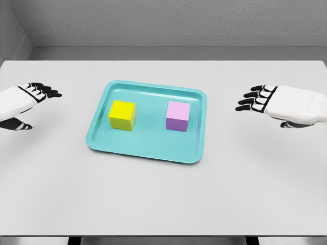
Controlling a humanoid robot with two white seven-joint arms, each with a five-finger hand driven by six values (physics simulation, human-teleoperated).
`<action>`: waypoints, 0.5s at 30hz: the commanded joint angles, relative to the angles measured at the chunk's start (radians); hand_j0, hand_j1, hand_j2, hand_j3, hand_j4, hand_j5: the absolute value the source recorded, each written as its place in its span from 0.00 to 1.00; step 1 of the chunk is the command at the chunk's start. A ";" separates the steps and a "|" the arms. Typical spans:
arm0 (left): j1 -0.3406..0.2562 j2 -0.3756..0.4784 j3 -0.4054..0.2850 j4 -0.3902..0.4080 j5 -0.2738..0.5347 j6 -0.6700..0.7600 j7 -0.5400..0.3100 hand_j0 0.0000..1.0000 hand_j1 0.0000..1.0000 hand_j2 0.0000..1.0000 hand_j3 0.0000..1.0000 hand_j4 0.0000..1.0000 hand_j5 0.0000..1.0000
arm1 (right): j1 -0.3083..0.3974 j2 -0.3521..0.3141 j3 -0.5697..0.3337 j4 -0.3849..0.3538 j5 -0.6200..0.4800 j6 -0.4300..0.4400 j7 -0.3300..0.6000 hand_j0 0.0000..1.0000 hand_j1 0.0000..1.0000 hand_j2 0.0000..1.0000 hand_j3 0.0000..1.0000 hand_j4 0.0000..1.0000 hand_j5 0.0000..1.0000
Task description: Push two cubes
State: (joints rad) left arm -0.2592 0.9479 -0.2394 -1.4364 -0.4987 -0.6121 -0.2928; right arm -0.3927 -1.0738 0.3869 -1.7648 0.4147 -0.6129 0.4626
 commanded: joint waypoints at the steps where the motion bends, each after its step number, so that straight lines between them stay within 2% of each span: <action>1: -0.002 0.006 0.000 -0.007 0.002 0.001 -0.032 1.00 1.00 1.00 1.00 1.00 1.00 | 0.000 0.005 0.023 -0.001 0.007 0.002 0.008 1.00 1.00 1.00 1.00 1.00 1.00; 3: -0.012 0.006 -0.001 -0.007 -0.003 0.001 -0.045 1.00 1.00 1.00 1.00 1.00 1.00 | -0.005 0.009 0.023 -0.001 -0.028 0.002 -0.014 1.00 1.00 1.00 1.00 1.00 1.00; 4: -0.014 0.005 -0.001 -0.007 -0.004 0.001 -0.045 1.00 1.00 1.00 1.00 1.00 1.00 | -0.006 0.015 0.024 0.001 -0.077 0.002 -0.090 1.00 1.00 1.00 1.00 1.00 1.00; 5: -0.020 0.000 -0.003 -0.007 -0.015 0.001 -0.046 1.00 1.00 1.00 1.00 1.00 1.00 | -0.006 0.017 0.033 -0.001 -0.080 0.002 -0.147 1.00 1.00 1.00 1.00 1.00 1.00; 6: -0.037 -0.008 -0.018 -0.004 -0.046 0.001 -0.046 1.00 1.00 1.00 1.00 1.00 1.00 | -0.032 0.020 0.036 -0.002 -0.060 0.002 -0.122 1.00 1.00 1.00 1.00 1.00 1.00; 8: -0.097 -0.029 -0.075 0.007 -0.073 0.001 -0.046 1.00 1.00 1.00 1.00 1.00 1.00 | -0.132 0.086 0.046 -0.001 -0.019 0.002 0.082 1.00 1.00 1.00 1.00 1.00 1.00; 9: -0.118 -0.043 -0.100 0.016 -0.100 0.001 -0.046 1.00 1.00 1.00 1.00 1.00 1.00 | -0.241 0.133 0.112 0.005 -0.013 0.002 0.148 0.99 0.99 0.99 0.99 0.99 0.99; 10: -0.121 -0.047 -0.109 0.017 -0.104 0.001 -0.046 0.98 0.98 0.98 0.98 0.98 0.98 | -0.320 0.179 0.164 0.014 0.021 0.002 0.148 0.99 0.99 0.99 0.99 0.99 0.99; 12: -0.166 -0.057 -0.149 0.019 -0.129 0.001 -0.049 0.90 0.90 0.90 0.90 0.90 0.90 | -0.413 0.227 0.282 0.070 0.059 0.002 0.148 0.97 0.97 0.97 0.97 0.97 0.97; 14: -0.193 -0.087 -0.179 0.040 -0.164 0.001 -0.049 0.88 0.88 0.88 0.88 0.88 0.88 | -0.532 0.319 0.435 0.194 0.067 0.002 0.148 0.95 0.95 0.95 0.95 0.95 0.95; 15: -0.202 -0.089 -0.184 0.042 -0.164 0.001 -0.049 0.88 0.88 0.88 0.88 0.88 0.88 | -0.558 0.342 0.483 0.220 0.067 0.002 0.148 0.94 0.94 0.94 0.94 0.94 0.94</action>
State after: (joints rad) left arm -0.4678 0.8764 -0.3957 -1.4056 -0.6448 -0.6122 -0.3415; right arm -0.9710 -0.8016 0.7467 -1.6210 0.4674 -0.6116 0.5973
